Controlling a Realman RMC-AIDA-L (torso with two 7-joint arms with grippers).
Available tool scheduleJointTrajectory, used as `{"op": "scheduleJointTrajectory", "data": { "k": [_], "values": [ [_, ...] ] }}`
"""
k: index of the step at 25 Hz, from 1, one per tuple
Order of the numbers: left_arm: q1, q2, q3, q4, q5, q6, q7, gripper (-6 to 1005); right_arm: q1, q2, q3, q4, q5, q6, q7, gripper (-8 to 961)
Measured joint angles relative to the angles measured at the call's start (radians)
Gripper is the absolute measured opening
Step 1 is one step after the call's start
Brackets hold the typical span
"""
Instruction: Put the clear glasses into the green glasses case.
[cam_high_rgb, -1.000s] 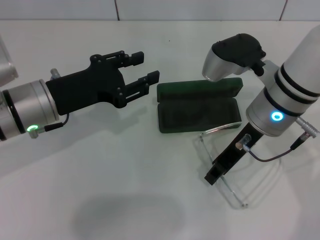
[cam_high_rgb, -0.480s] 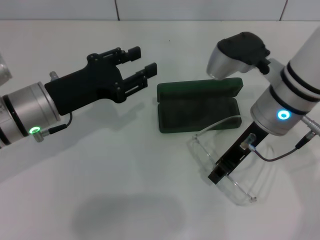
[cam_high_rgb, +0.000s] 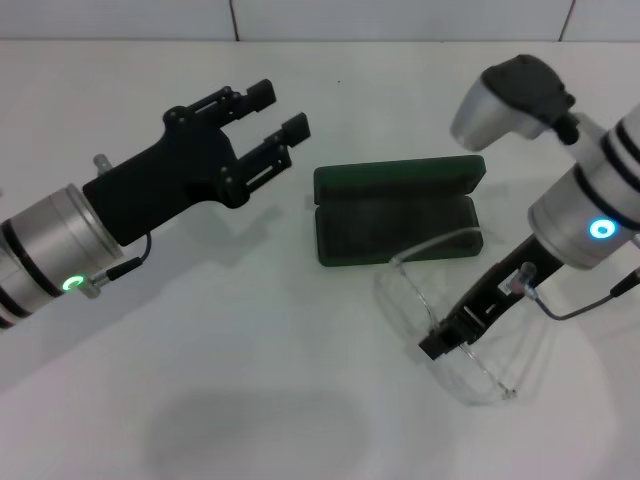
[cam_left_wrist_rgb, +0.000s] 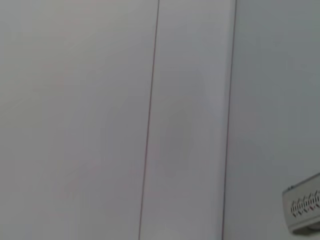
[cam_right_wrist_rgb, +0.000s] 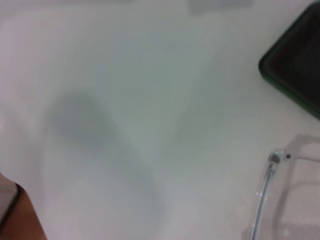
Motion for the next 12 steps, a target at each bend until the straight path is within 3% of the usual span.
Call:
{"op": "scheduleJointTrajectory", "data": {
  "k": [8, 12],
  "values": [
    [-0.001, 0.001, -0.002, -0.098, -0.103, 0.069, 0.013, 554, -0.150, -0.005, 0.204, -0.065, 0.212, -0.059, -0.255, 178],
    [-0.001, 0.002, -0.003, -0.139, -0.144, 0.089, 0.015, 554, -0.223, -0.005, 0.297, -0.027, 0.359, -0.087, -0.464, 146]
  ]
}}
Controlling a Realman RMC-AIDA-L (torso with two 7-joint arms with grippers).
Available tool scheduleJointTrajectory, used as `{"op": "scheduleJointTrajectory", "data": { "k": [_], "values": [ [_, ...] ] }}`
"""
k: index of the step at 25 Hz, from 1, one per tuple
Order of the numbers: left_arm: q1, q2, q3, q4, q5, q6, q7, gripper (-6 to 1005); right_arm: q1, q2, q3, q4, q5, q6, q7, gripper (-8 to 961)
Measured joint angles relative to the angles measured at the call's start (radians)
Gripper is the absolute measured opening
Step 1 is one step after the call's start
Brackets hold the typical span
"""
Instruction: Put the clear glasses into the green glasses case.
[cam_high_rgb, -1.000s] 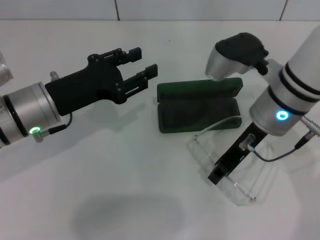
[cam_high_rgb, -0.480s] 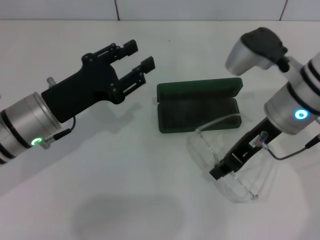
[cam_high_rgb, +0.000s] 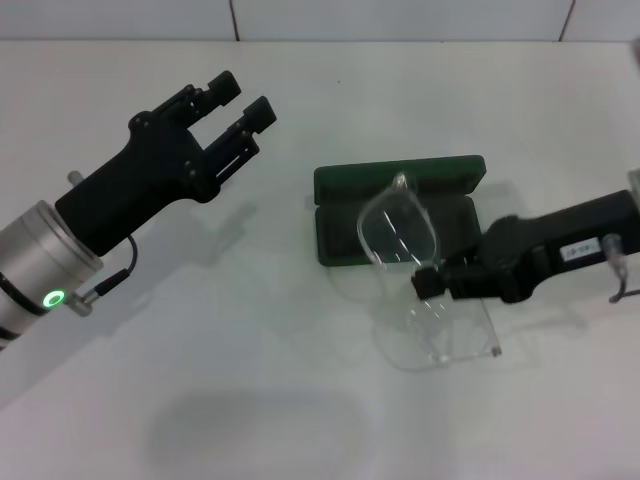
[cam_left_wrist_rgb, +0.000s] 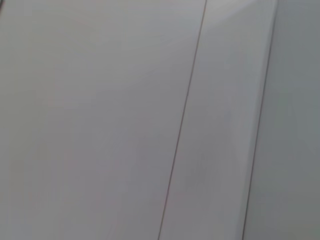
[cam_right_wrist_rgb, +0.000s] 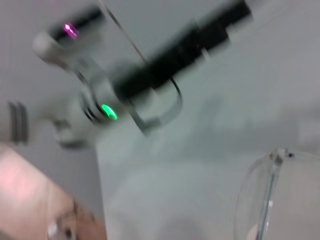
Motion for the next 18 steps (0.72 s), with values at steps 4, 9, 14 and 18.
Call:
{"op": "scheduleJointTrajectory", "data": {
  "k": [4, 9, 14, 18],
  "values": [
    [0.001, 0.000, 0.001, -0.008, -0.008, 0.008, -0.001, 553, -0.038, 0.000, 0.077, 0.085, 0.097, -0.017, -0.178, 127],
    [-0.003, -0.002, 0.002, -0.022, -0.008, 0.019, -0.004, 552, -0.067, 0.000, 0.148, 0.220, 0.214, -0.028, -0.403, 117],
    [-0.008, -0.005, -0.001, -0.042, -0.013, 0.040, -0.005, 552, -0.075, -0.001, 0.204, 0.347, 0.286, -0.058, -0.603, 117],
    [-0.011, -0.005, 0.003, -0.047, -0.023, 0.042, -0.006, 551, -0.077, -0.001, 0.225, 0.411, 0.306, -0.077, -0.717, 117]
  ]
}}
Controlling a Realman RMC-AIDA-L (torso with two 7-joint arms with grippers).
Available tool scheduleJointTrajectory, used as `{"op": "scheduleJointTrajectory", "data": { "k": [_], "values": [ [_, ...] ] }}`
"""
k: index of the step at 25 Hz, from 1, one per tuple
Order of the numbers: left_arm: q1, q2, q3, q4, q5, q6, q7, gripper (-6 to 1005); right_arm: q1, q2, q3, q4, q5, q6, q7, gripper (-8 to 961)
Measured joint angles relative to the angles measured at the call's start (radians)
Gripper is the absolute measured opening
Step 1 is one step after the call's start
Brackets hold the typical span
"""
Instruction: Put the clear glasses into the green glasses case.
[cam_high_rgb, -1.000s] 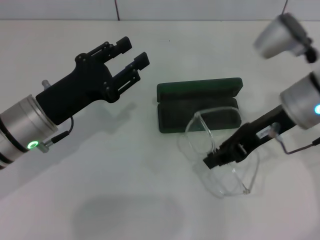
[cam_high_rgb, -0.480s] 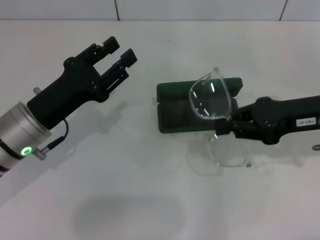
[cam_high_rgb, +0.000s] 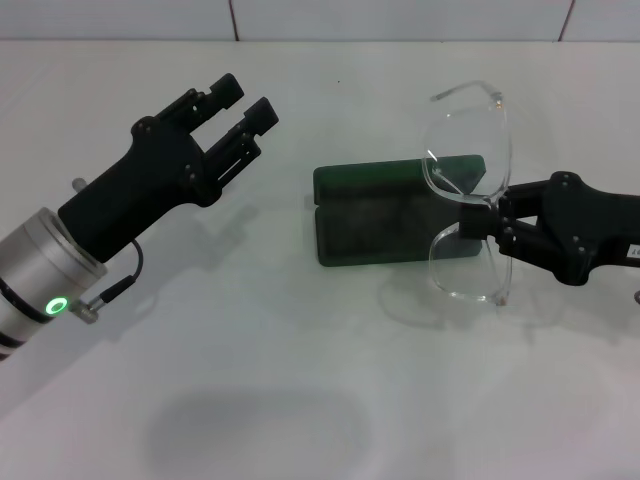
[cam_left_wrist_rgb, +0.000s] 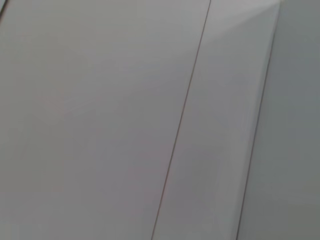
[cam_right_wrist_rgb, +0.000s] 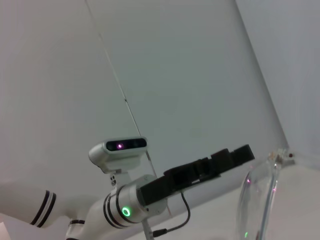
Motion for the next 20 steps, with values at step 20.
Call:
{"op": "scheduleJointTrajectory", "data": {
  "k": [20],
  "values": [
    [-0.308, 0.087, -0.003, 0.062, 0.389, 0.009, -0.515, 549, -0.026, 0.007, -0.022, 0.084, -0.075, -0.088, -0.529, 118]
  ]
}}
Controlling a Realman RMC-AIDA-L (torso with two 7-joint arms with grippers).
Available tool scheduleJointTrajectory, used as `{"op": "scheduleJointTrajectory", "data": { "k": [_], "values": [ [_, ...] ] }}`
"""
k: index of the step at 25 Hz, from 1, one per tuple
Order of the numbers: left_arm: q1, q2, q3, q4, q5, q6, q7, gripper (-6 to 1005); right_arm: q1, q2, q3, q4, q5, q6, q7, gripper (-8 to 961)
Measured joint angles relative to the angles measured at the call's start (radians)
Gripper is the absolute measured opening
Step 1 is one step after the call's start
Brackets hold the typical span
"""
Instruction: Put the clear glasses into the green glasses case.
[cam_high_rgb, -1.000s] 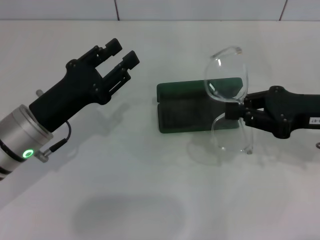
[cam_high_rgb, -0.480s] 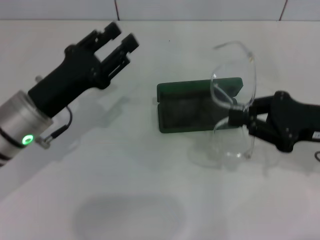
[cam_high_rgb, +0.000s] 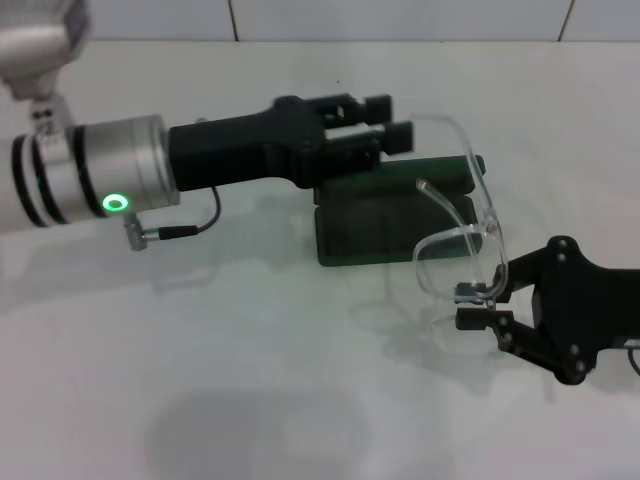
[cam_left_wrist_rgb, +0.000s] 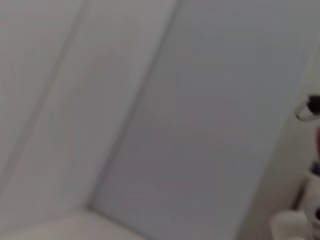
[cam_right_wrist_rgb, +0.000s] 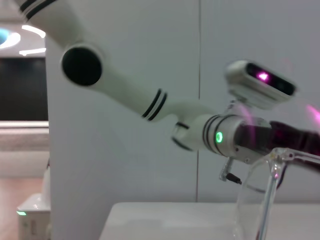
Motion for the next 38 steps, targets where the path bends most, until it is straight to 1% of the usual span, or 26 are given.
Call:
{"op": "scheduleJointTrajectory", "data": {
  "k": [3, 6, 9, 14, 18, 22, 26, 29, 33, 38],
  "values": [
    [-0.027, 0.004, -0.001, 0.034, 0.072, 0.002, -0.113, 549, -0.005, 0.001, 0.001, 0.028, 0.014, 0.001, -0.102, 118],
    [-0.046, 0.002, 0.000, 0.050, 0.090, 0.005, -0.173, 548, -0.017, 0.000, 0.007, 0.052, 0.019, 0.011, -0.182, 118],
    [-0.044, 0.001, -0.004, 0.058, 0.081, 0.017, -0.195, 548, -0.021, -0.001, 0.004, 0.077, 0.018, 0.041, -0.249, 118],
    [-0.026, -0.006, -0.006, 0.084, 0.044, 0.056, -0.192, 548, -0.019, -0.001, 0.000, 0.104, 0.012, 0.060, -0.283, 118],
    [-0.015, -0.023, -0.002, 0.132, 0.063, 0.069, -0.191, 548, -0.020, -0.001, -0.002, 0.109, 0.011, 0.066, -0.304, 118],
    [-0.041, -0.050, 0.002, 0.139, 0.132, 0.069, -0.197, 547, -0.016, 0.000, -0.005, 0.117, 0.010, 0.066, -0.306, 117],
    [-0.064, -0.064, -0.001, 0.139, 0.179, 0.063, -0.196, 547, -0.015, 0.000, -0.014, 0.120, 0.010, 0.066, -0.310, 117],
    [-0.081, -0.066, -0.003, 0.133, 0.206, 0.059, -0.207, 547, -0.016, 0.001, -0.016, 0.121, 0.010, 0.062, -0.318, 117],
    [-0.086, -0.065, -0.001, 0.131, 0.227, 0.050, -0.235, 547, -0.016, 0.001, -0.016, 0.121, 0.010, 0.060, -0.328, 117],
    [-0.102, -0.062, 0.000, 0.135, 0.277, 0.049, -0.304, 546, -0.020, 0.001, -0.016, 0.121, 0.011, 0.057, -0.366, 117]
  ]
}}
